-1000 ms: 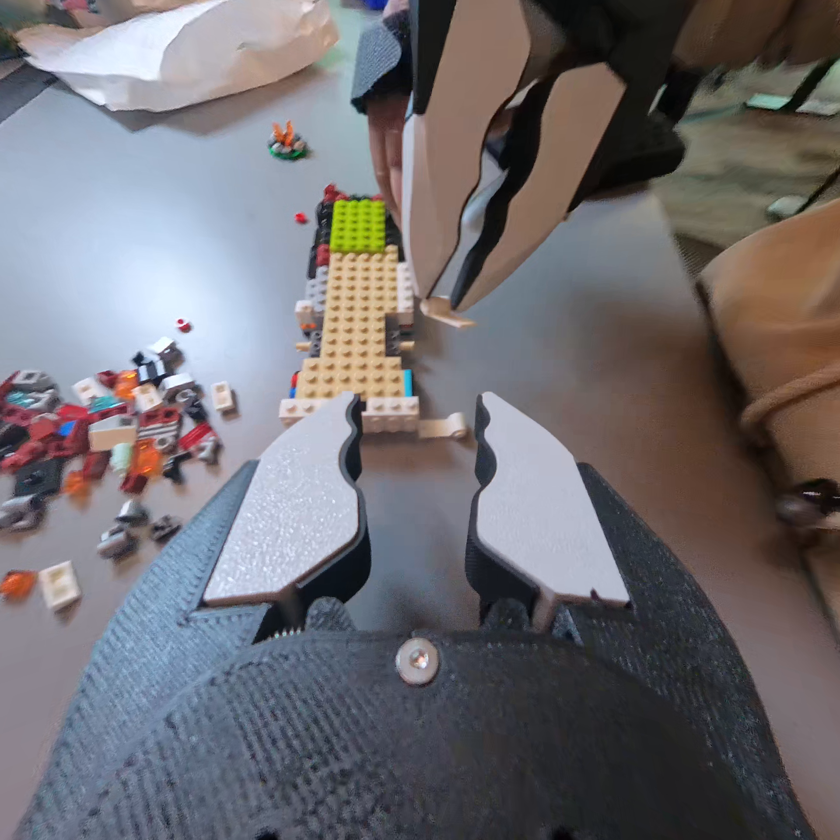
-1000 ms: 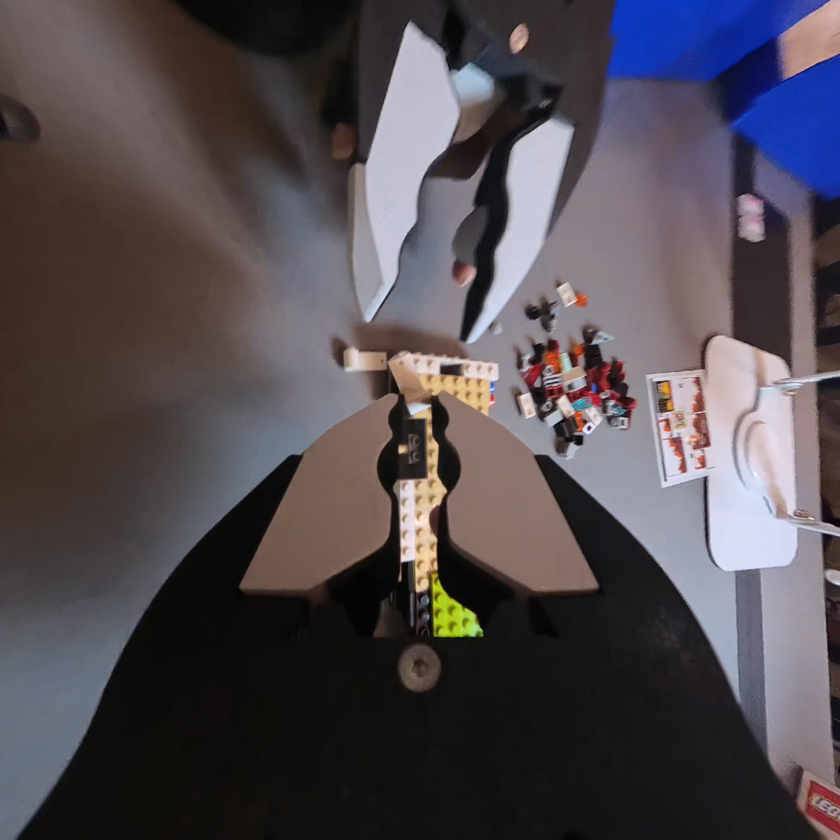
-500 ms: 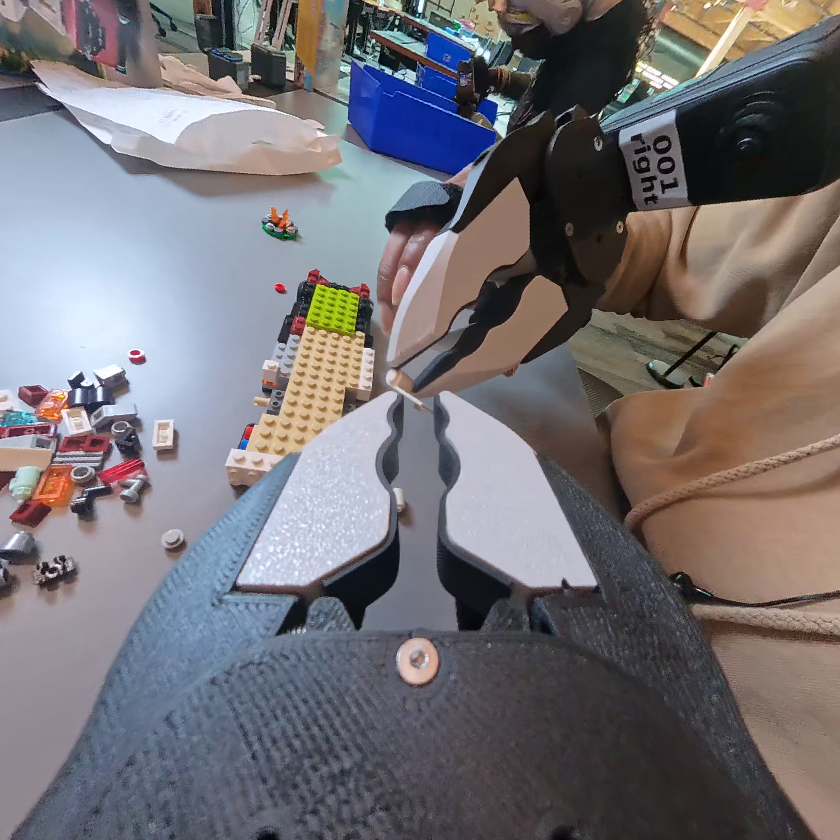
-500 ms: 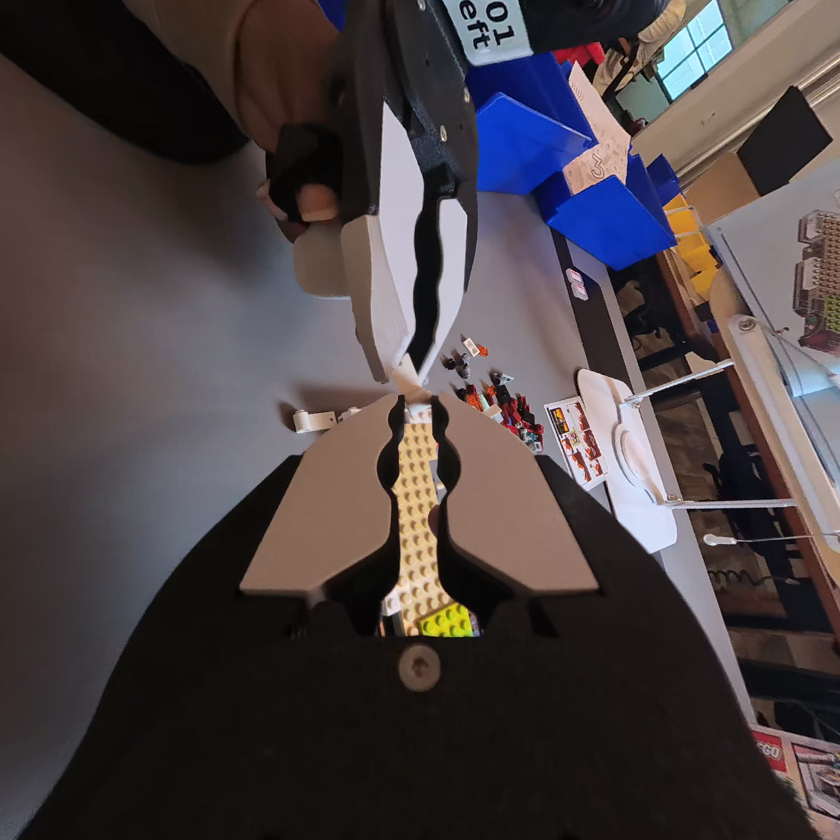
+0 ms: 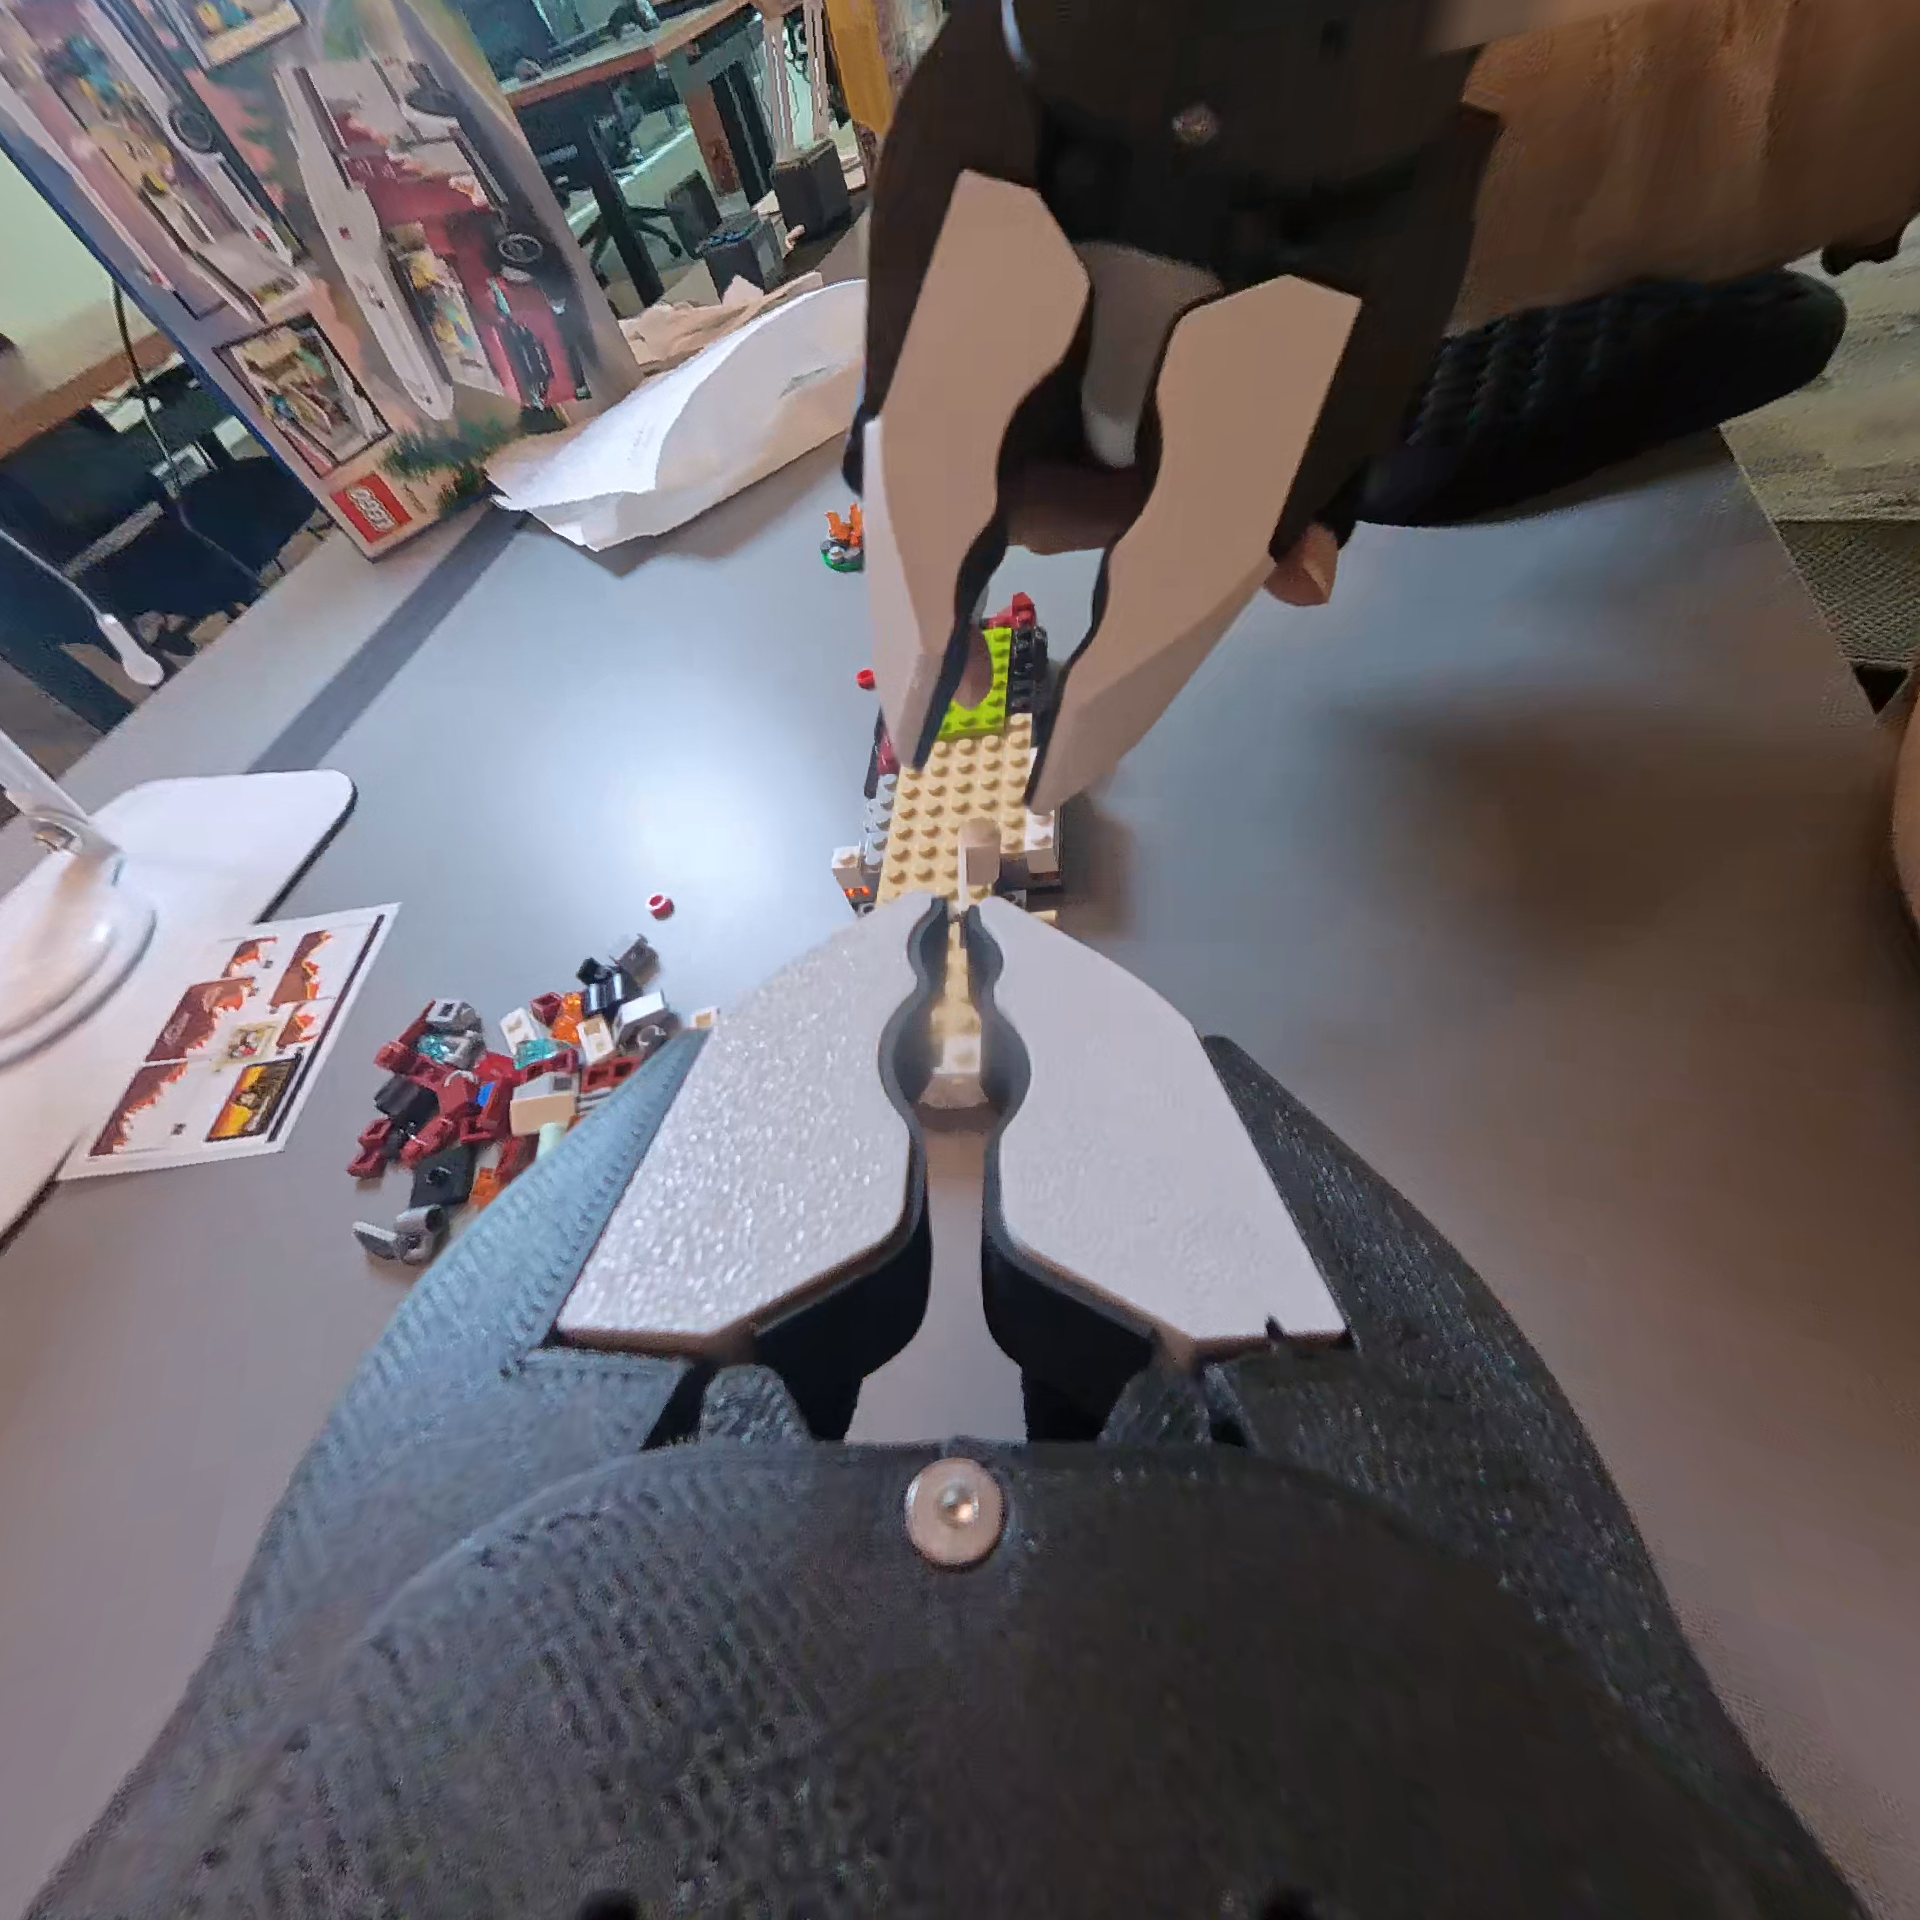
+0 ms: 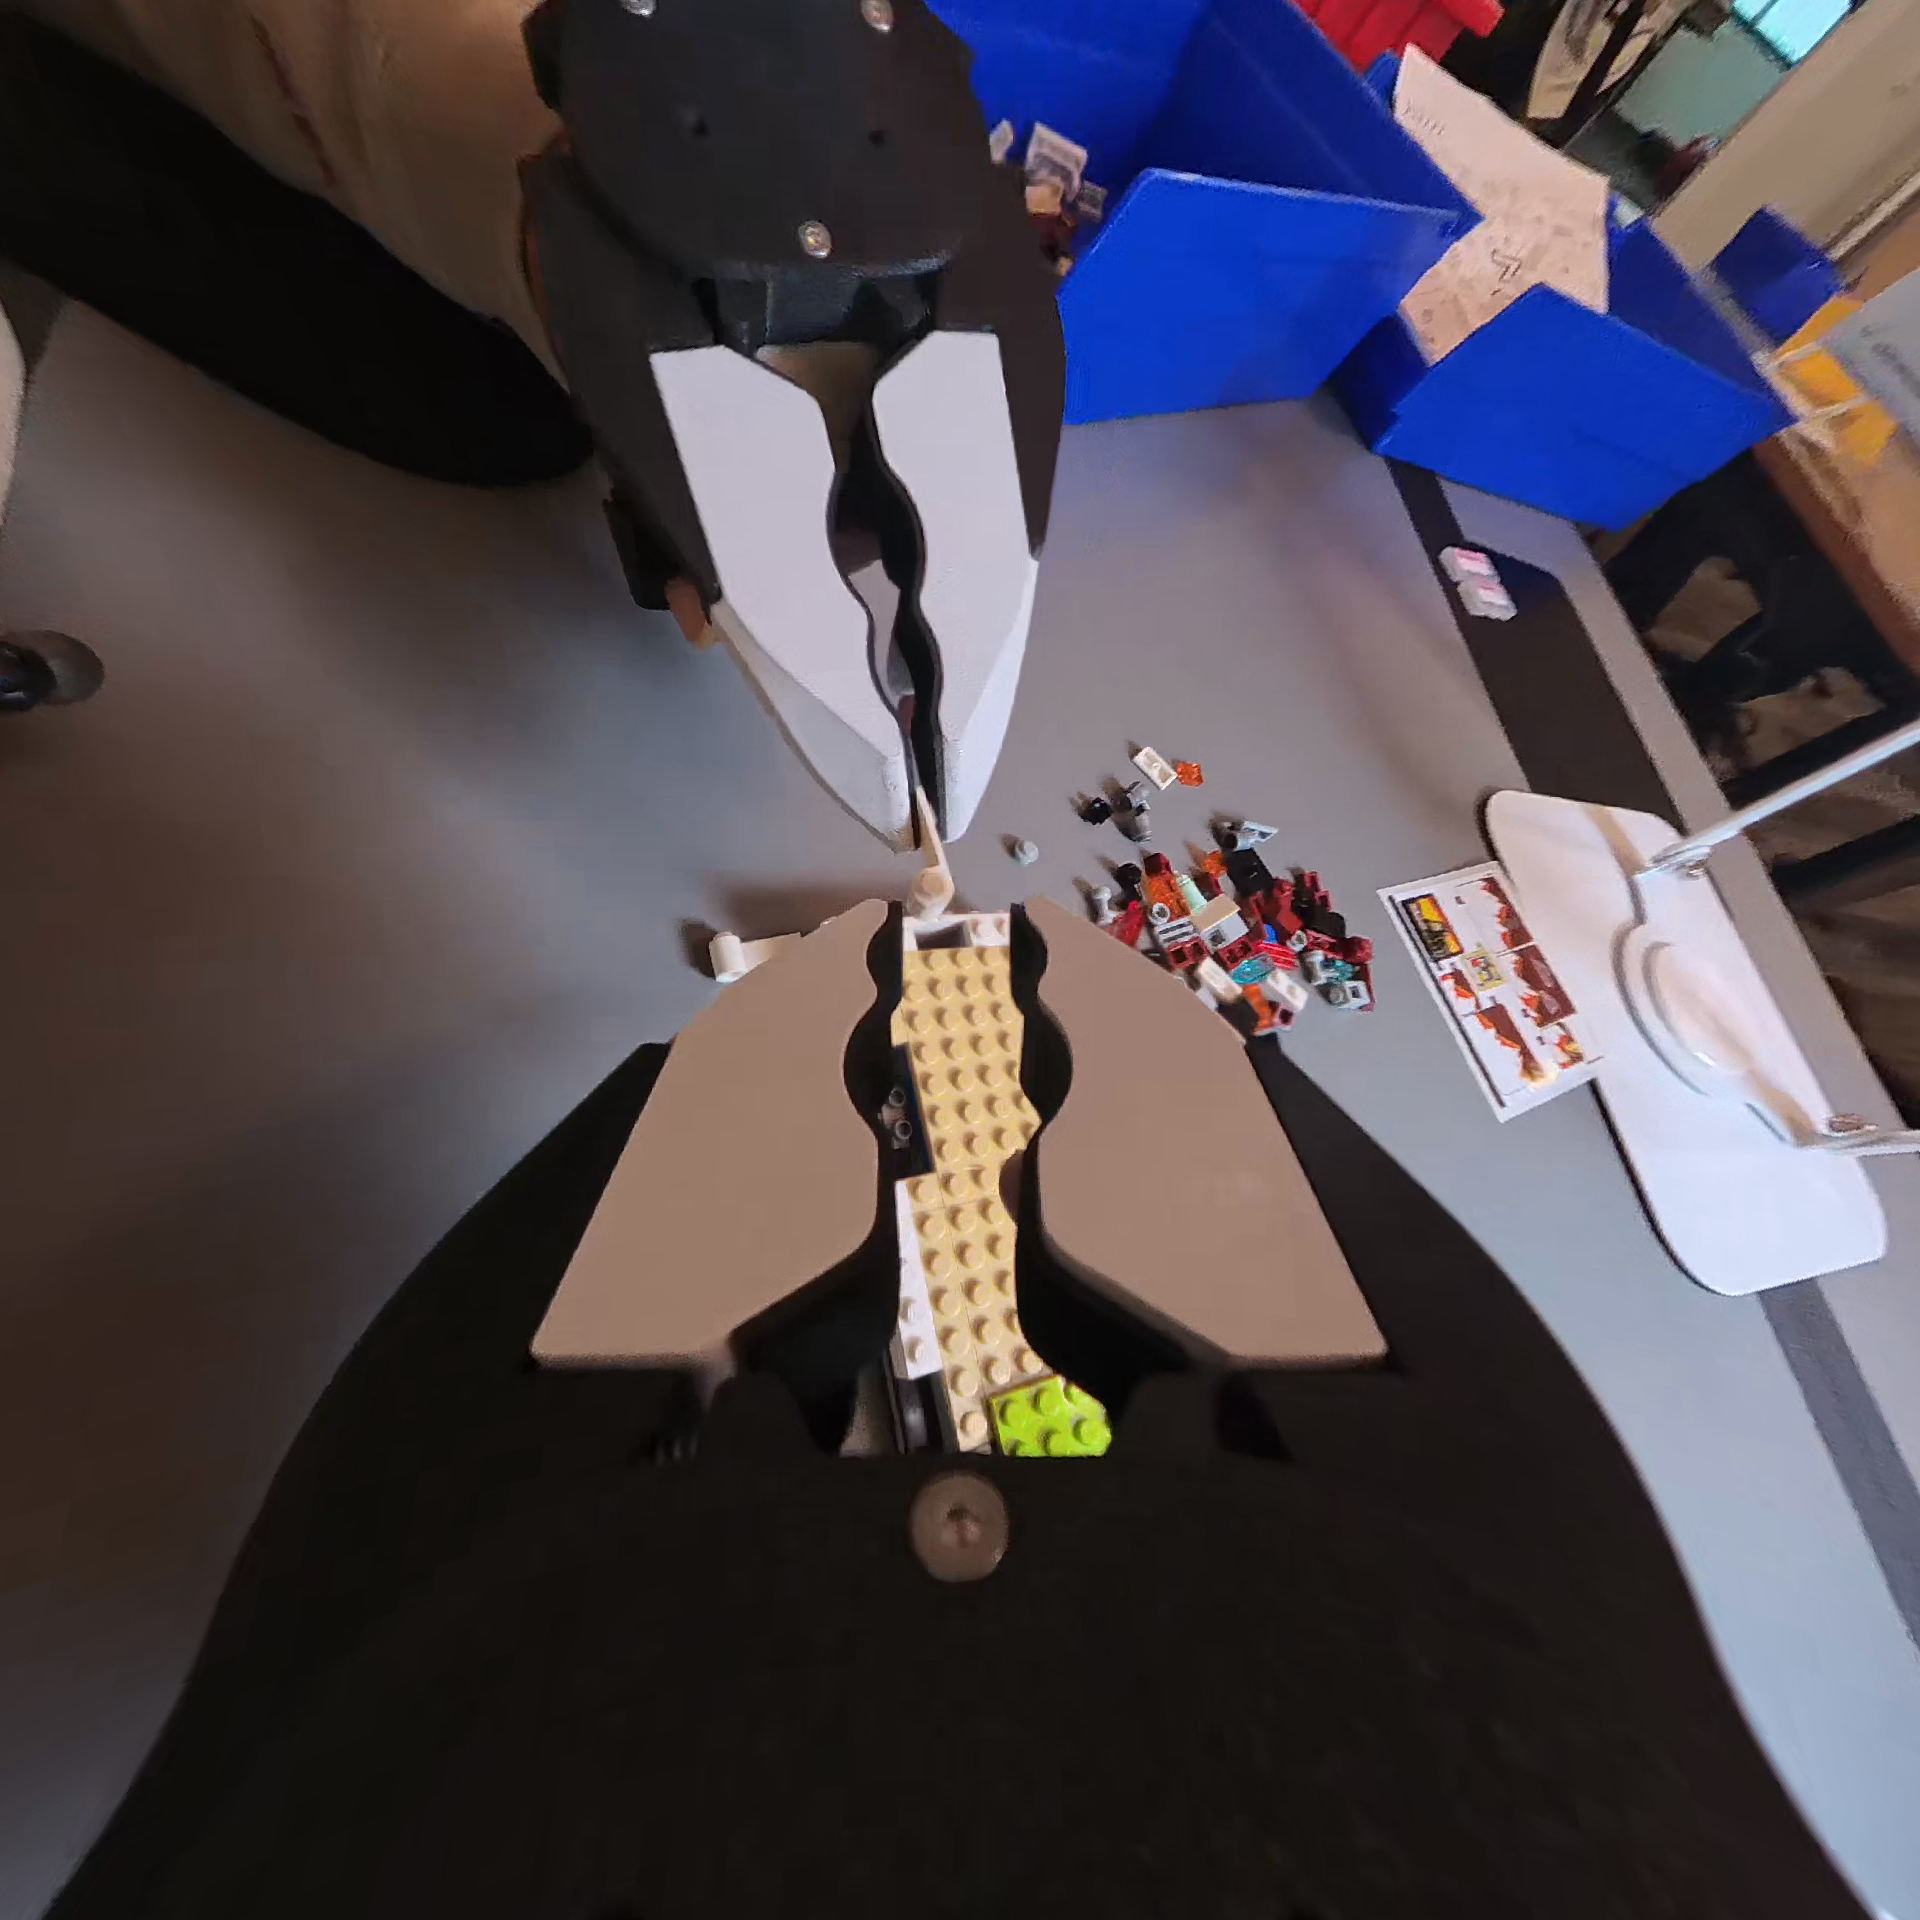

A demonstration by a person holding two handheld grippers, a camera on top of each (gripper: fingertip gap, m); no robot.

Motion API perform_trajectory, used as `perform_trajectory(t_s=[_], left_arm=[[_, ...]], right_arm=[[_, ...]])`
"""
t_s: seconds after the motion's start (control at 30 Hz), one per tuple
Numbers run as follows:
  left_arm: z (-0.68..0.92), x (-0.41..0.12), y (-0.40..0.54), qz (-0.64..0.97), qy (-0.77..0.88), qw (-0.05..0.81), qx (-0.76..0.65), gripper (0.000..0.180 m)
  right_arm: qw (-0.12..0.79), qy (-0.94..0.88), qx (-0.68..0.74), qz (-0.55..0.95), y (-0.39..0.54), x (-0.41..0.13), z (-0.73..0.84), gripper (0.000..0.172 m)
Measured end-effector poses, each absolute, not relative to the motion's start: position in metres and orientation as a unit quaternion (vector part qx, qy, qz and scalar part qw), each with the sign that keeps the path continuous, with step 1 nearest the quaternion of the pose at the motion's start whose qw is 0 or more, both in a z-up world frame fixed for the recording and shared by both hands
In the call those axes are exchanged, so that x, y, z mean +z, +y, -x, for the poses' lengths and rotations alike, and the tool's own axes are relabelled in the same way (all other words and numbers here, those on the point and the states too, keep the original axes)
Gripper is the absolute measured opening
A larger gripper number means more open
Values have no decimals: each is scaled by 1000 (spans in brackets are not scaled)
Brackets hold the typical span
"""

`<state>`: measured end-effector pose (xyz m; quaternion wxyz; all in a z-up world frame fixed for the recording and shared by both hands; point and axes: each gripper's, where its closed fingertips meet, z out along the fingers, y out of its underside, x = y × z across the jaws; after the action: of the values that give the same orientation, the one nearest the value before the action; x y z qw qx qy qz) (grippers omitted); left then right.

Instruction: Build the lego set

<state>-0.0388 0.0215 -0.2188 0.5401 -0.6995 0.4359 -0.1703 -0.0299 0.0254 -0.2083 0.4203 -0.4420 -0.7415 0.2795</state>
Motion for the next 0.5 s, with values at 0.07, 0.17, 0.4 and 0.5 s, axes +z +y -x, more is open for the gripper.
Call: perform_trajectory(t_s=[0.07, 0.17, 0.4, 0.5], left_arm=[[37, -217, 22, 694, 440, 546, -163, 3], [38, -216, 24, 694, 435, 550, -163, 3], [52, -223, 39, 722, 393, 543, -171, 13], [60, -238, 46, 756, 370, 503, -194, 40]], right_arm=[[400, -747, 291, 445, 26, -210, 33, 20], [376, -759, 299, 439, 25, -214, 38, 14], [349, -773, 287, 445, 42, -220, 47, 8], [327, -786, 251, 462, 68, -230, 47, 8]])
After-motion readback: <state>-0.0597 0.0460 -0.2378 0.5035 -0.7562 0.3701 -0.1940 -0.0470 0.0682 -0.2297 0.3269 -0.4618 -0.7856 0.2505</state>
